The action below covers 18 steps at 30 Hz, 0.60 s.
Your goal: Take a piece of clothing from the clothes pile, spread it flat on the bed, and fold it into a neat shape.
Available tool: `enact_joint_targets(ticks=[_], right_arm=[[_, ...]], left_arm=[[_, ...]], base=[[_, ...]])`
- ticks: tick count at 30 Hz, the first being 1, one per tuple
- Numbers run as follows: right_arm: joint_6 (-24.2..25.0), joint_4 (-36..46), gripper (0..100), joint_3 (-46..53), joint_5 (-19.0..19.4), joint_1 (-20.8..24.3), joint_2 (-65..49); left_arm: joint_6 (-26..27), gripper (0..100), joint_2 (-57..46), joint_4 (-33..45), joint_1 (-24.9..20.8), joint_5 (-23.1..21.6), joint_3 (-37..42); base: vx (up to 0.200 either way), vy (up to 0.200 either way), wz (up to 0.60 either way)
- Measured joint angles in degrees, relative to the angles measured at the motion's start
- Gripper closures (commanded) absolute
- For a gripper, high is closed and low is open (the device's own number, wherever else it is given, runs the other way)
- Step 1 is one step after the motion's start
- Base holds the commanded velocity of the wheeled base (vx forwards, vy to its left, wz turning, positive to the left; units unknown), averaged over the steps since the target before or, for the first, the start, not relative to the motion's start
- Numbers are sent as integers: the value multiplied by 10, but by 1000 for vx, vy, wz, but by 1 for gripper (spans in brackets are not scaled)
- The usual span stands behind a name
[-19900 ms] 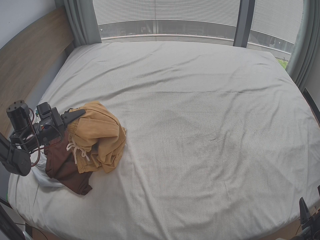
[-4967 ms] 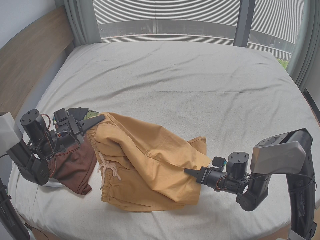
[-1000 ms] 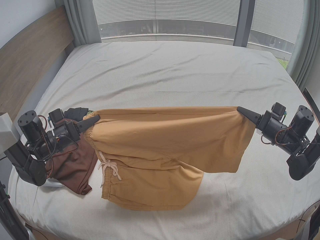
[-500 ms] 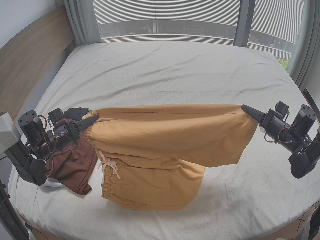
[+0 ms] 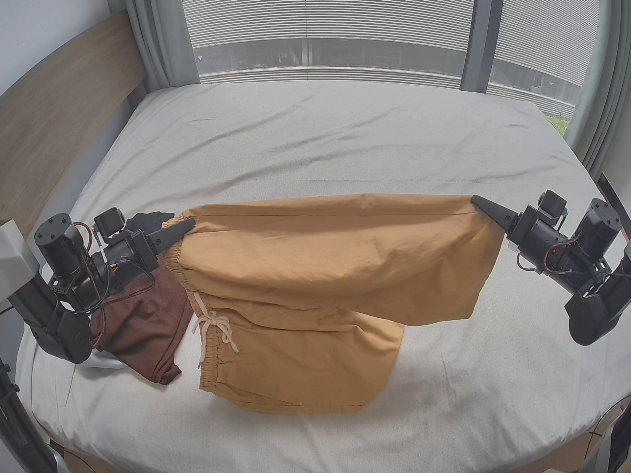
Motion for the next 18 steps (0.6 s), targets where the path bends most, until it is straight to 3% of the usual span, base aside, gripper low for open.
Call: enact_joint_targets(ticks=[8, 14, 18], right_arm=[[-1, 0, 100, -59, -1, 5, 31], [-1, 1, 100, -92, 0, 4, 57], [-1, 0, 100, -121, 0, -1, 79]], left_arm=[[-2, 100, 4, 0, 4, 20, -14], [-4, 100, 20, 1, 3, 78, -37], [-6, 100, 34, 1, -1, 88, -49]], base=[[0, 0, 0], [0, 0, 0], [0, 0, 0]])
